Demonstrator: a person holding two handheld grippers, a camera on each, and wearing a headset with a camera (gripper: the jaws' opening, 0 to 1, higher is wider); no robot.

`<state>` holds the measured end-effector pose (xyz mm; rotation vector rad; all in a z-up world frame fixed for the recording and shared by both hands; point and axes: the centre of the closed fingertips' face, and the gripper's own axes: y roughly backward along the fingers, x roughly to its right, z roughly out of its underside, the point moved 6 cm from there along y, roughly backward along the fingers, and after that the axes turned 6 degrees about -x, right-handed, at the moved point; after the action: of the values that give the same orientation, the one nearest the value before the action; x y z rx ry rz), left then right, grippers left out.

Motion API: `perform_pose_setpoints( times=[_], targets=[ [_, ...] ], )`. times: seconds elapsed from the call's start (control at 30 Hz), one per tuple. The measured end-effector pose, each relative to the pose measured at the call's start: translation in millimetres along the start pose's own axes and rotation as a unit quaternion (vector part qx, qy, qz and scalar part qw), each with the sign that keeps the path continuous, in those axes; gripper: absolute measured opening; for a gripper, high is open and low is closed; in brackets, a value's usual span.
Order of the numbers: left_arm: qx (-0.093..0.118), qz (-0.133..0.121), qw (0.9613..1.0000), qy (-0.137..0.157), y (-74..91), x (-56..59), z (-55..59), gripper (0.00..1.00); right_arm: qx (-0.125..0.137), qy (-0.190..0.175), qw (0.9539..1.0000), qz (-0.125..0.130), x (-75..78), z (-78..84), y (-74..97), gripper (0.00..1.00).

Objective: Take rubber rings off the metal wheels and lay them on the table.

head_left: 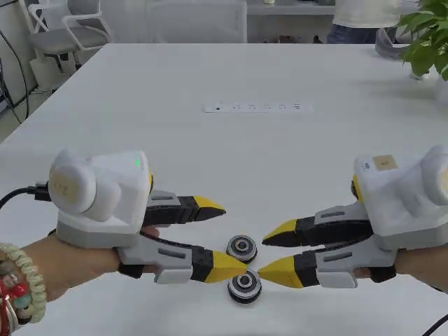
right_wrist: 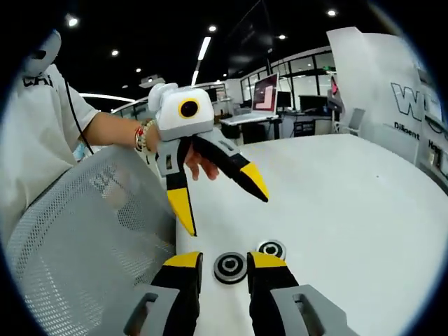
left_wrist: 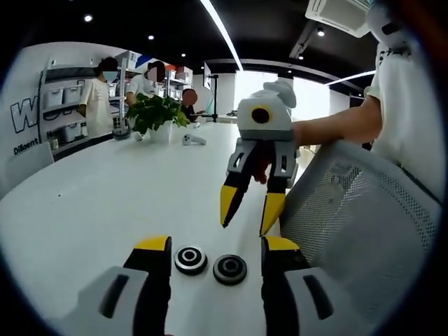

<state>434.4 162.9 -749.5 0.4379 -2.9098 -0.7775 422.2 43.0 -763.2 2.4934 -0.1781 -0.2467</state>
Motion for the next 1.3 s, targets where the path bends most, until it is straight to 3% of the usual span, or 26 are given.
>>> perform_pose_setpoints(
  times=[0.2, 0.43, 0.57, 0.73, 0.83, 1.1, 1.3],
  targets=[
    [-0.024, 0.007, 0.9996, -0.014, -7.5, 3.9, 9.8, 0.43, -0.012, 0.000, 0.9999, 0.009, 4.8, 7.8, -4.4, 0.22],
    [-0.030, 0.011, 0.9993, -0.019, -11.0, 4.7, 12.6, 0.38, -0.031, 0.004, 0.9995, 0.010, 3.9, 14.3, -10.6, 0.21],
    [-0.024, 0.007, 0.9997, -0.001, -13.8, 4.1, 13.5, 0.33, -0.042, 0.002, 0.9991, 0.009, 4.3, 18.5, -14.9, 0.20],
    [-0.037, 0.004, 0.9993, -0.010, -20.2, 5.5, 17.8, 0.29, -0.059, 0.000, 0.9982, 0.009, 4.0, 25.2, -20.8, 0.20],
    [-0.036, 0.009, 0.9993, 0.000, -23.7, 8.1, 21.4, 0.28, -0.066, 0.004, 0.9978, 0.009, 3.6, 27.2, -23.6, 0.19],
    [-0.059, 0.023, 0.9979, -0.016, -36.3, 19.1, 30.0, 0.23, -0.076, 0.000, 0.9969, 0.018, 4.9, 33.8, -28.2, 0.18],
    [-0.059, 0.017, 0.9980, -0.015, -36.5, 15.9, 32.2, 0.18, -0.076, -0.002, 0.9967, 0.030, 7.9, 34.0, -28.1, 0.17]
  ],
)
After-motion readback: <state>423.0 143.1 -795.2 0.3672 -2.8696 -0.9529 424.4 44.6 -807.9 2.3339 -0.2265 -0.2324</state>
